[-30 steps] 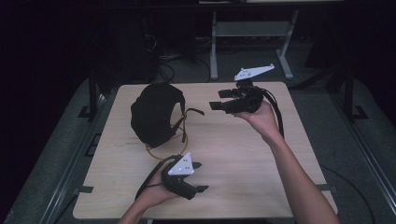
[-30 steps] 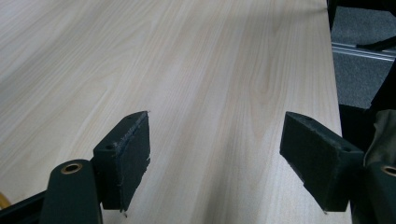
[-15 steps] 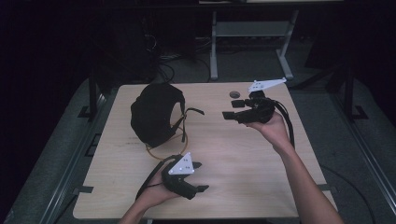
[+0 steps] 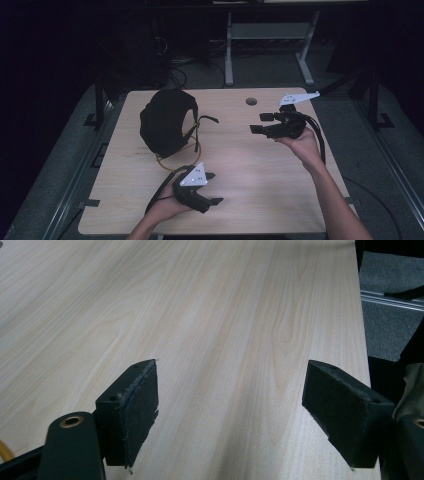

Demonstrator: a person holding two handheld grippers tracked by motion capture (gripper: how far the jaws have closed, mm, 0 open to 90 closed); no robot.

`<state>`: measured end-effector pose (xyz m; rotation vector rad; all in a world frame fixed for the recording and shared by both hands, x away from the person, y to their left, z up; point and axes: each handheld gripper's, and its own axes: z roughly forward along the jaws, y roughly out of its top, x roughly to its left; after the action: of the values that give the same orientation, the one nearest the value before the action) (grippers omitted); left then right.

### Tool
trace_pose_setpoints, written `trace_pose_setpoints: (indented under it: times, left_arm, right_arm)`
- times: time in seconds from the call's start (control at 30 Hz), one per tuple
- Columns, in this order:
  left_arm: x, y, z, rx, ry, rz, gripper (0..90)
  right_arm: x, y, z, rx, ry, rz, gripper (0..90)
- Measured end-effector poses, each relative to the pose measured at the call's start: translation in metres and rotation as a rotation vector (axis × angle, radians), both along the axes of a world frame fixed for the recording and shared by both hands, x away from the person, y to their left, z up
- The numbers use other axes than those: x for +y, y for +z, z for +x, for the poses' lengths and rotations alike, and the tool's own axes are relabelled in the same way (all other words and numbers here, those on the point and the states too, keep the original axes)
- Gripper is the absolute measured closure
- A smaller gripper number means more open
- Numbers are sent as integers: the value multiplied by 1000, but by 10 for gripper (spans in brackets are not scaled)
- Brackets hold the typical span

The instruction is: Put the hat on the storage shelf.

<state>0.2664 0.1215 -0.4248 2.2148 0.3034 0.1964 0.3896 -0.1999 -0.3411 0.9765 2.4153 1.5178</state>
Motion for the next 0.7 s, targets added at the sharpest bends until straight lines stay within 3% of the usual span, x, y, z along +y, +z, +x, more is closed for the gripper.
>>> trace_pose_setpoints:
  times: [0.7]
  left_arm:
    - [1,-1,1,13,17,6,187]
  right_arm:
    - [-34,-31,-21,47,-51,-4,213]
